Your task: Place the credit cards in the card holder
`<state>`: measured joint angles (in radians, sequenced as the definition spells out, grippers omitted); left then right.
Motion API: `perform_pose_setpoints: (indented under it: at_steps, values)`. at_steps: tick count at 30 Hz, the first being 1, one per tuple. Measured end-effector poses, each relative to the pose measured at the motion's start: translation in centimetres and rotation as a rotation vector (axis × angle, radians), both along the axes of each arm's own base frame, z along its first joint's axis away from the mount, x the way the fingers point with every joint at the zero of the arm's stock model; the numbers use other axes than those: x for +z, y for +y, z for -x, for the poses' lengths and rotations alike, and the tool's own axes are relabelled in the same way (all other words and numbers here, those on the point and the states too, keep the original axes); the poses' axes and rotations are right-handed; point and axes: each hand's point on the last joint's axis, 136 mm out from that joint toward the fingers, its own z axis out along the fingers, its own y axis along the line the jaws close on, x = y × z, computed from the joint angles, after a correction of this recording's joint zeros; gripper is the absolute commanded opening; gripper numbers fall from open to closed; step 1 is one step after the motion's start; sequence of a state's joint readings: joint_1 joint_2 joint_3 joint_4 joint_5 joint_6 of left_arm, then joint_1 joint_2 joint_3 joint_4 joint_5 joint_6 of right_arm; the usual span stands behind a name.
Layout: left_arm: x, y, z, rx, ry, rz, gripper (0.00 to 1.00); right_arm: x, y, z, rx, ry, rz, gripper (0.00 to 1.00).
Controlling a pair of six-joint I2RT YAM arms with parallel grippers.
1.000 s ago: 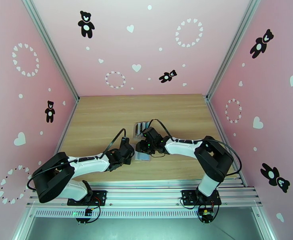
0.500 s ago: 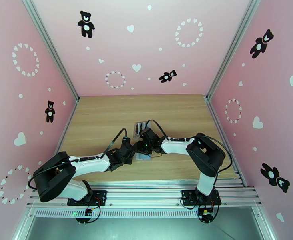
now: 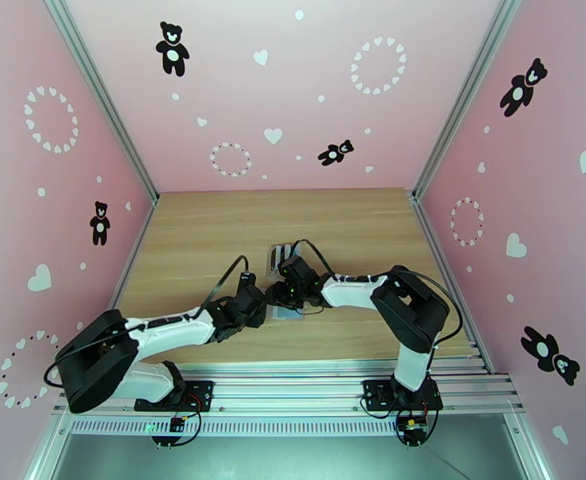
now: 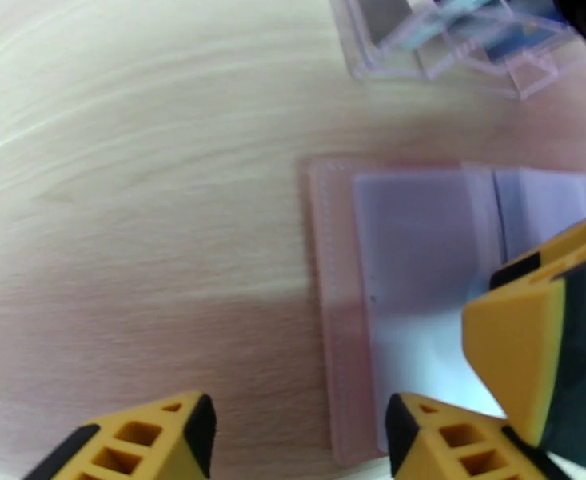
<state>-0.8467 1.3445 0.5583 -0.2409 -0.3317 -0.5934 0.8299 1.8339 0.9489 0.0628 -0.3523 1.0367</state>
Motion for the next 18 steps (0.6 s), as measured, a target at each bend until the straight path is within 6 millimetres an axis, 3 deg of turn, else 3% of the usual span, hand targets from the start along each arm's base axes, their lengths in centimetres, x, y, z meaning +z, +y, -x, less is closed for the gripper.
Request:
perform_pose_setpoints:
  at_steps: [7,18]
  values:
    - [1.4,1.1,-0.9,0.030,-0.025,0.005,0.66,1.1,-0.3,0.1,-0.001,-0.010,0.002,0.51]
    - [2.3,2.0,-2.5,0.076,-0.035,0.027,0.70,5.3,-1.0,-0.6,0.004,-0.102,0.012,0.58]
